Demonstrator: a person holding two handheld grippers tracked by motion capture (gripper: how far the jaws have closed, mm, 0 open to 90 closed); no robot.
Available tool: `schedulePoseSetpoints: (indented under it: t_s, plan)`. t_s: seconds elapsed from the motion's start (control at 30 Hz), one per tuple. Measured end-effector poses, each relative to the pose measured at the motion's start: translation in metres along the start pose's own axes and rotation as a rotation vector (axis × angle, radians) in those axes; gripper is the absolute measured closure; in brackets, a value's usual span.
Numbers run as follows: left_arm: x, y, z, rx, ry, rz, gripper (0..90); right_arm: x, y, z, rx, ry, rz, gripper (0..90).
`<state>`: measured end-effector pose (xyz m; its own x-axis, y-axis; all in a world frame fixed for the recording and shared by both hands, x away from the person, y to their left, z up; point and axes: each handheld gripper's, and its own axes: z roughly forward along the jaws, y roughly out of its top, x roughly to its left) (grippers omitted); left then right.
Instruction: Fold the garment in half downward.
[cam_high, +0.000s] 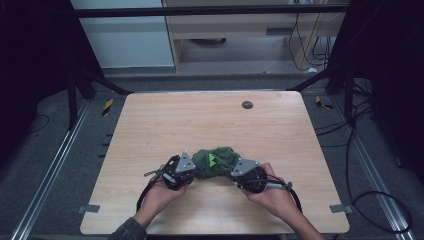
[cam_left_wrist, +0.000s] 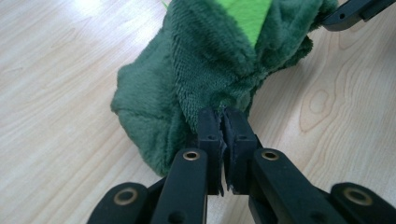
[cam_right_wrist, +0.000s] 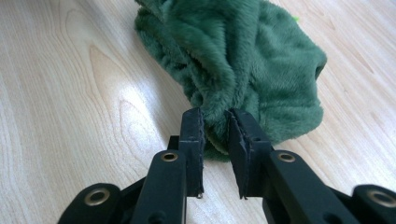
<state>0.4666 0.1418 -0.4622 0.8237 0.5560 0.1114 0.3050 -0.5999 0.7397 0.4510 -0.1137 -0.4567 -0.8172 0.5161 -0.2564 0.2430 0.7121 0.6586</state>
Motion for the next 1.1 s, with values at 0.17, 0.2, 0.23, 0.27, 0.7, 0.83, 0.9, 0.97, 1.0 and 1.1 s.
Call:
schedulePoseSetpoints:
  t_s: [0.17, 0.2, 0.23, 0.27, 0.7, 0.83, 0.9, 0.97, 1.0, 1.1]
  plan:
    - [-0.007, -0.008, 0.002, -0.009, 0.023, 0.007, 86.1, 0.002, -0.004, 0.002, 0.006, 0.001, 0.016, 71.0]
    - [-0.008, -0.009, 0.003, -0.009, 0.022, 0.006, 85.9, 0.002, -0.005, 0.002, 0.010, -0.001, 0.018, 70.6]
    - [-0.009, -0.011, 0.003, -0.009, 0.024, 0.005, 85.4, 0.002, -0.006, 0.002, 0.010, 0.000, 0.016, 70.1]
    - [-0.010, -0.012, 0.003, -0.012, 0.027, 0.005, 85.0, 0.002, -0.006, 0.002, 0.009, -0.001, 0.018, 69.6]
    - [-0.017, -0.031, -0.010, -0.029, 0.031, -0.010, 80.2, 0.002, -0.014, 0.001, 0.010, -0.011, 0.037, 64.2]
    - [-0.014, -0.034, -0.016, -0.033, 0.046, -0.023, 79.7, 0.001, -0.016, 0.001, 0.014, -0.018, 0.048, 62.2]
    - [-0.011, -0.036, -0.018, -0.038, 0.052, -0.033, 78.8, 0.001, -0.016, 0.000, 0.014, -0.023, 0.049, 61.0]
    - [-0.009, -0.037, -0.019, -0.044, 0.062, -0.045, 77.2, 0.000, -0.017, -0.001, 0.015, -0.023, 0.052, 59.3]
    - [-0.008, -0.037, -0.020, -0.045, 0.065, -0.049, 76.1, 0.000, -0.017, -0.001, 0.015, -0.029, 0.054, 58.1]
    - [-0.007, -0.037, -0.020, -0.049, 0.066, -0.056, 74.1, -0.002, -0.019, -0.003, 0.016, -0.040, 0.063, 54.4]
